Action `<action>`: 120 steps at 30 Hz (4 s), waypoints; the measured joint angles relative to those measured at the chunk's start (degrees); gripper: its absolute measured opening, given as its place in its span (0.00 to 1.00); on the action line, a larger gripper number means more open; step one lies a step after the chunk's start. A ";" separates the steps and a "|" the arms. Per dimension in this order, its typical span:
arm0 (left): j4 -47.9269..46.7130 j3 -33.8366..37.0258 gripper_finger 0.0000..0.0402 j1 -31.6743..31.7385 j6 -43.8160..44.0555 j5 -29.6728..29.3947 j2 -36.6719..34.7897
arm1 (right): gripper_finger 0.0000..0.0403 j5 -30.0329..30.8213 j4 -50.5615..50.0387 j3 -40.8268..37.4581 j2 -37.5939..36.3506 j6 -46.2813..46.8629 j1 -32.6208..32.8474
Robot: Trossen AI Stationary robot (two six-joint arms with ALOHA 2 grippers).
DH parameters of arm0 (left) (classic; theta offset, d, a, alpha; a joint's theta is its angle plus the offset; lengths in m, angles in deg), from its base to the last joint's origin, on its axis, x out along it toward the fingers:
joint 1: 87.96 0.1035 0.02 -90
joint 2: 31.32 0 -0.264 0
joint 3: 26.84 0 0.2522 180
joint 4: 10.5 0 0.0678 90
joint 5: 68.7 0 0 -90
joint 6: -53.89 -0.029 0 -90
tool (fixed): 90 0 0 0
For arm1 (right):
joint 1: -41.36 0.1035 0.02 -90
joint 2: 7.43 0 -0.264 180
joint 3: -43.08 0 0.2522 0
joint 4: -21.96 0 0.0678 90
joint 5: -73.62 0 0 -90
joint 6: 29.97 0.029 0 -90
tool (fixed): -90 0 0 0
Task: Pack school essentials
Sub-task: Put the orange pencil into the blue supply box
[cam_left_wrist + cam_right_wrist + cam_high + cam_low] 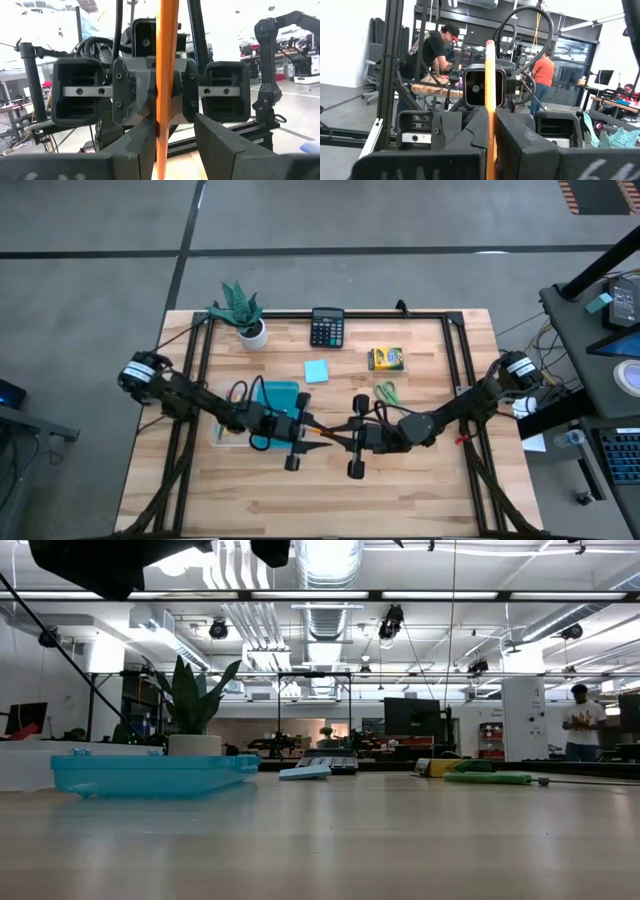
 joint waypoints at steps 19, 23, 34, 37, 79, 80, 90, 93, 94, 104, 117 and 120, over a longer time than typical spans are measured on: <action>0.35 0.26 0.02 -0.07 -0.08 -2.63 -0.02 | 0.03 -0.57 -0.29 -0.07 0.00 -0.32 0.10; -0.03 0.26 0.01 -0.11 0.22 -2.78 -0.02 | 0.07 -2.30 -0.58 -0.07 -0.02 0.56 0.30; -4.03 0.35 0.01 -0.07 3.99 -3.30 -0.04 | 0.38 -2.89 -2.84 -0.07 -0.67 2.23 0.97; -9.50 0.37 0.01 -0.07 6.19 -3.86 -0.41 | 0.41 -2.67 -7.71 -0.07 -2.68 4.32 1.26; -147.03 -12.46 0.03 15.15 94.01 7.44 -19.07 | 0.30 15.56 -83.10 -0.07 -26.32 22.71 1.38; -146.87 -12.46 0.03 16.31 92.33 8.24 -18.72 | 0.30 15.56 -83.24 -0.07 -26.32 22.59 1.38; -145.72 -12.61 0.03 26.53 78.39 12.96 -13.54 | 0.31 15.61 -81.81 -0.07 -26.32 17.30 1.38; -145.67 -12.61 0.03 28.00 76.73 13.09 -11.34 | 0.30 15.67 -80.07 -0.07 -26.32 15.59 1.38; -145.55 -12.59 0.03 28.32 76.05 13.40 -10.61 | 0.30 15.65 -79.79 -0.07 -26.32 15.25 1.38; -145.52 -12.48 0.03 28.55 73.30 13.45 -4.41 | 0.29 15.65 -79.65 -0.07 -26.32 14.67 1.38; -140.93 -12.15 0.03 28.55 72.13 11.78 -2.97 | 0.29 15.63 -79.65 -0.07 -26.29 15.61 1.38; -140.77 -12.00 0.03 28.55 71.78 11.72 -2.99 | 0.29 15.61 -79.70 -0.07 -26.29 15.75 1.38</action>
